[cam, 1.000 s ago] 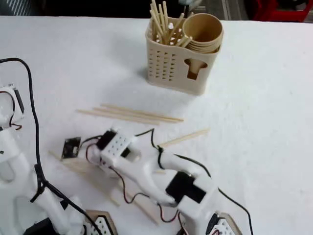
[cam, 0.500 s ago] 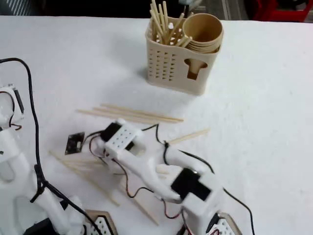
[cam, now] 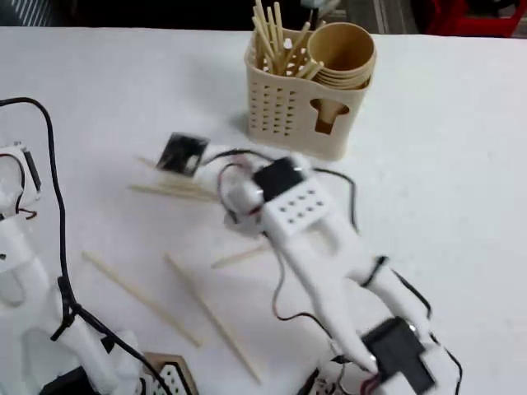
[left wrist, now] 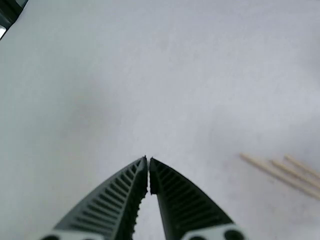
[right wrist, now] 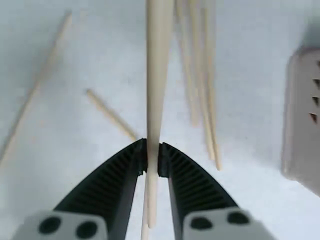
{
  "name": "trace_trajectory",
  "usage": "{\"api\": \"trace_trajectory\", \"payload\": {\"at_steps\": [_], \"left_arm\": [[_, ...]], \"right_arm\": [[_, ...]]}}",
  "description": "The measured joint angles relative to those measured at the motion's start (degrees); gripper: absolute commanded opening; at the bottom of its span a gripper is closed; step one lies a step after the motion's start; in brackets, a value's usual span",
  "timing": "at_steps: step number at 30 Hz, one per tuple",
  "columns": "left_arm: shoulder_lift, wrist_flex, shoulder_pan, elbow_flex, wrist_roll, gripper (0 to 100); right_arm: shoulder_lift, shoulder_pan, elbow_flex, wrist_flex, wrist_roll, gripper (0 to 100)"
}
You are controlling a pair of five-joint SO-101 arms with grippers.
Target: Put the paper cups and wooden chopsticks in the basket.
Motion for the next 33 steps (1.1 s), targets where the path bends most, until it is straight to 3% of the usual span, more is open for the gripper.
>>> {"api": "trace_trajectory", "payload": {"at_steps": [12, 21, 27, 33], "left_arm": [[0.0, 0.18, 0.0, 0.0, 0.0, 3], [0.0, 0.18, 0.97, 0.0, 0.0, 3], [0.0, 0.18, 2.9, 0.0, 0.0, 3], [0.0, 0.18, 2.9, 0.0, 0.0, 3]], "right_arm": [[-6.24, 9.76, -17.67, -9.76, -13.54, 1.8], [-5.54, 9.76, -20.4, -33.93, -16.26, 1.8], [3.69, 10.2, -20.4, -48.79, -16.44, 1.8], [13.71, 14.95, -20.31, -58.9, -22.59, 1.8]]}}
